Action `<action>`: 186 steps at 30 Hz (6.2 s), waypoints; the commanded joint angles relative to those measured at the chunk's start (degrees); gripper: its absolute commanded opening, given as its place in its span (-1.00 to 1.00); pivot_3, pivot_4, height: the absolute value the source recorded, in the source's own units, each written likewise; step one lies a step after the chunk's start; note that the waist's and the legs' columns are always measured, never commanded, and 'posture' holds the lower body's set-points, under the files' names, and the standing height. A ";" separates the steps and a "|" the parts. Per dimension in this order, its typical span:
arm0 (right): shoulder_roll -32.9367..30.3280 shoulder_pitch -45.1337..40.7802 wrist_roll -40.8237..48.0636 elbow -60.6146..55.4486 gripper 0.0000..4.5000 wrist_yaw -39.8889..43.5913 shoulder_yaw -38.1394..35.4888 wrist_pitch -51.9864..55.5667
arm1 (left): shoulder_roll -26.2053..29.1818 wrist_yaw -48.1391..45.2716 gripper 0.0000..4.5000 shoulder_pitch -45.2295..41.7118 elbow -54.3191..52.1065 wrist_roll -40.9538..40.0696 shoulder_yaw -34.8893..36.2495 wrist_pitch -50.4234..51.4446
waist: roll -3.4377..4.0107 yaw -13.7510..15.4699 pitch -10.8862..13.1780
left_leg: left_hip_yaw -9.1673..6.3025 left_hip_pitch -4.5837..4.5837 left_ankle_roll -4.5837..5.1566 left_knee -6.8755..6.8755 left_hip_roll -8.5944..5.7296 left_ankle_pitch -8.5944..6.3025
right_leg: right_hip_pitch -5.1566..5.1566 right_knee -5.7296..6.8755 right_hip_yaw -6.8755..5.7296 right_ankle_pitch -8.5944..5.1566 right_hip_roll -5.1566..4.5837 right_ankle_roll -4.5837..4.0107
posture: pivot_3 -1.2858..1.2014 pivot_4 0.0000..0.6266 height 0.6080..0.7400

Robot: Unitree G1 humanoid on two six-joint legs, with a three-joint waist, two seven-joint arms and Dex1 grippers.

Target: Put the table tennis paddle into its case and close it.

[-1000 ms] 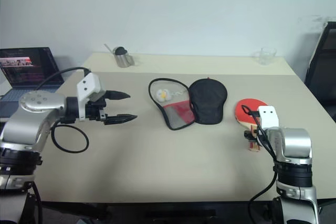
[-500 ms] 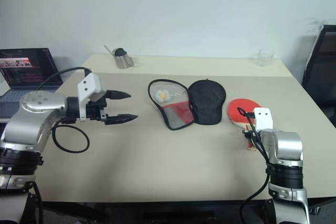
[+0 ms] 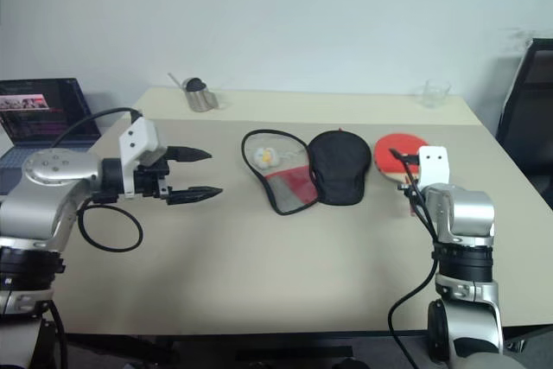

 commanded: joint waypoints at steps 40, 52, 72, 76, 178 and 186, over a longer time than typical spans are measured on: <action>20.90 -27.50 3.36 55.69 -0.52 -13.59 1.48 -44.03 | 6.95 6.82 0.90 12.72 -16.88 -4.33 11.83 8.92 | 0.03 -1.36 0.02 | -0.06 -0.07 0.02 -0.04 0.16 -0.01 | -0.07 0.03 0.00 0.00 -0.09 -0.05 | 0.03 -0.52 1.00; 21.14 -25.24 3.63 55.93 -0.52 -16.36 1.54 -43.41 | 8.04 7.50 0.90 16.10 -18.72 -5.01 13.47 9.40 | 0.03 -1.36 0.02 | -0.07 -0.07 0.01 -0.04 0.16 -0.01 | -0.07 0.02 0.00 0.00 -0.10 -0.05 | 0.03 -0.52 1.00; 21.47 -24.27 4.04 56.76 -0.52 -16.45 1.29 -43.08 | 8.76 7.85 0.90 16.26 -19.22 -5.11 13.02 9.28 | 0.03 -1.36 0.02 | -0.06 -0.06 0.02 -0.05 0.15 -0.01 | -0.07 0.02 0.00 0.00 -0.09 -0.05 | 0.03 -0.52 1.00; 21.67 -24.52 4.37 57.36 -0.52 -16.73 0.71 -43.53 | 9.01 7.97 0.90 16.31 -19.61 -5.39 13.27 9.61 | 0.03 -1.36 0.02 | -0.06 -0.06 0.02 -0.05 0.15 -0.01 | -0.07 0.02 0.00 0.00 -0.09 -0.05 | 0.03 -0.52 1.00; 19.97 -26.98 5.00 60.99 0.22 -14.99 1.53 -46.73 | 10.25 9.64 0.90 17.79 -21.17 -6.09 14.89 10.34 | 0.03 -1.39 0.02 | -0.04 -0.03 0.01 -0.08 0.18 -0.01 | -0.07 0.00 0.01 0.00 -0.08 -0.05 | 0.03 -0.52 1.00; 19.31 -26.91 5.09 60.75 0.98 -15.39 1.32 -46.62 | 10.34 9.48 0.90 17.45 -20.94 -6.06 14.70 10.28 | 0.03 -1.39 0.02 | -0.04 -0.02 0.02 -0.08 0.17 -0.01 | -0.06 0.00 0.01 0.00 -0.08 -0.05 | 0.03 -0.52 1.00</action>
